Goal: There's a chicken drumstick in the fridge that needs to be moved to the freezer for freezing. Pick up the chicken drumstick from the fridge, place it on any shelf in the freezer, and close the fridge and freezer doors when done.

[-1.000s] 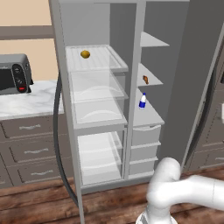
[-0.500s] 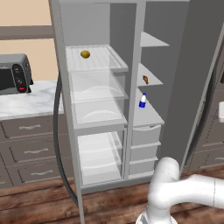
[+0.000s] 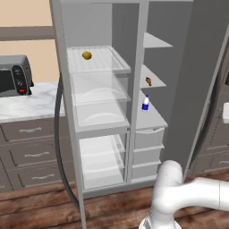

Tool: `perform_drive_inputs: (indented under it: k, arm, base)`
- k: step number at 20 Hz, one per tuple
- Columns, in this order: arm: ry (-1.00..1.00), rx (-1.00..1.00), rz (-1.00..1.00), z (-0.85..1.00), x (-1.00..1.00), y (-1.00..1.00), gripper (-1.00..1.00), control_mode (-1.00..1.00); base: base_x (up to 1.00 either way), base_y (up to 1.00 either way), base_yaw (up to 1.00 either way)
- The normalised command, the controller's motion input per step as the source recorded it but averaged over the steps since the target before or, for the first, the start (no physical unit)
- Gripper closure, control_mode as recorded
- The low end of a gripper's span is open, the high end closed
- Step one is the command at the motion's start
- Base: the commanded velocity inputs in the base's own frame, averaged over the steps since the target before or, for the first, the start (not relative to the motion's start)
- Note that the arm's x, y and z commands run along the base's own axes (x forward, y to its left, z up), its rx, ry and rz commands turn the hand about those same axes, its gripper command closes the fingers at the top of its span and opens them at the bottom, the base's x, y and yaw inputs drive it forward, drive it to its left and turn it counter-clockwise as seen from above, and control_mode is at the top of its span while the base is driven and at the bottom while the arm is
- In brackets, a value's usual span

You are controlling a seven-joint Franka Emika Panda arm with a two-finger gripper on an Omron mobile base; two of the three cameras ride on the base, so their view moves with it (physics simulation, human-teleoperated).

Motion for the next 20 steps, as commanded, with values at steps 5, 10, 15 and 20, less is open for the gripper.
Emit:
perform_drive_inputs:
  k: [5,10,15,20]
  arm:
    - [-0.02,0.00,0.00,0.00,0.15,-0.08,-1.00,-1.00]
    - [-0.03,0.00,0.00,-0.01,0.12,-0.03,-1.00,-1.00]
    - [-0.03,0.00,0.00,0.00,0.18,-0.11,-1.00,-1.00]
    - [0.00,0.00,0.00,0.00,0.30,-0.02,-1.00,-1.00]
  base:
    - [0.00,0.00,0.00]
    - [0.00,0.00,0.00]
    - [0.00,0.00,0.00]
    - [0.00,0.00,0.00]
